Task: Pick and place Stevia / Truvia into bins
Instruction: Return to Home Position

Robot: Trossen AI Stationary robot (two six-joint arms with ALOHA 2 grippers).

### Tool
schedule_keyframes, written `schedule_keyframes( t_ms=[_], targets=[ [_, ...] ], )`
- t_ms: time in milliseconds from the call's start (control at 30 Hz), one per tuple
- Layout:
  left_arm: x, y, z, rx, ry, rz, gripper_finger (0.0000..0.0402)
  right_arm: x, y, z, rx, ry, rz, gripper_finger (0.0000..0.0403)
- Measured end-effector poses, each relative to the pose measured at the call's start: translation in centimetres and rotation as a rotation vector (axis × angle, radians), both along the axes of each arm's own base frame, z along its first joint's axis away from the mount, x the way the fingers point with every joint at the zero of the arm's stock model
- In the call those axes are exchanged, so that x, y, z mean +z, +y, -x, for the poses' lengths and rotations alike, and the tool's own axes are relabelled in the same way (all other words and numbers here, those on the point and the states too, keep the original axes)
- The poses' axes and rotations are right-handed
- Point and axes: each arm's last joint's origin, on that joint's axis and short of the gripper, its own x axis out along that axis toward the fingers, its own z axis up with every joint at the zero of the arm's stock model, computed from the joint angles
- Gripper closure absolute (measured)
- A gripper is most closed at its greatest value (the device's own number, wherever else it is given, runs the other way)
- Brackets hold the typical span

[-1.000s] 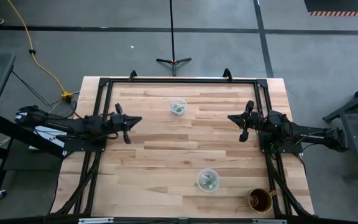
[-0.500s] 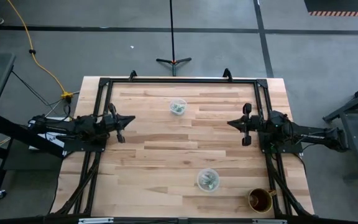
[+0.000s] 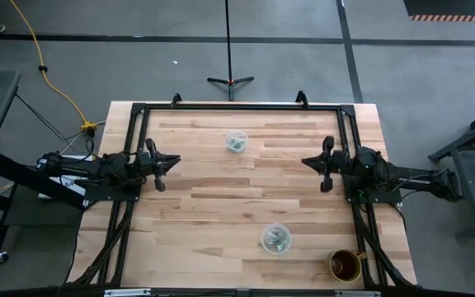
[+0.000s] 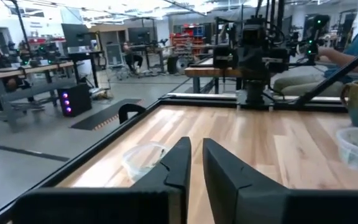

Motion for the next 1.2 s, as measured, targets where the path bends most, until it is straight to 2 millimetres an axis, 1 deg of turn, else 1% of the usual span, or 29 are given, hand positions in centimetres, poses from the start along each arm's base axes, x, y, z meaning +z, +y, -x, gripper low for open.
schedule_keyframes(
  t_ms=[67,267,400,467,667,800,1200],
  targets=[
    [0.0,0.04,0.01,0.014,0.0,0.001,0.0332,-0.03,-0.07,0.01,-0.025,-0.001,-0.028,0.0403],
    [-0.01,0.09,0.03,0.036,0.006,-0.014,0.0362,-0.22,-0.08,0.01,-0.029,0.023,-0.001,0.0402],
    [0.0,0.1,0.03,0.036,0.004,-0.008,0.0369,-0.28,-0.09,0.01,-0.03,0.029,-0.001,0.0402],
    [0.0,0.1,0.03,0.036,0.004,-0.008,0.0364,-0.31,-0.09,0.01,-0.03,0.032,-0.001,0.0402],
    [0.0,0.1,0.03,0.036,0.004,-0.008,0.0326,-0.34,-0.09,0.01,-0.03,0.036,-0.001,0.0402],
    [0.0,0.1,0.04,0.036,0.004,-0.008,0.0311,-0.34,-0.09,0.01,-0.03,0.036,-0.001,0.0402],
    [0.0,0.1,0.04,0.036,0.003,-0.007,0.0305,-0.34,-0.09,0.01,-0.03,0.035,-0.001,0.0402]
  ],
)
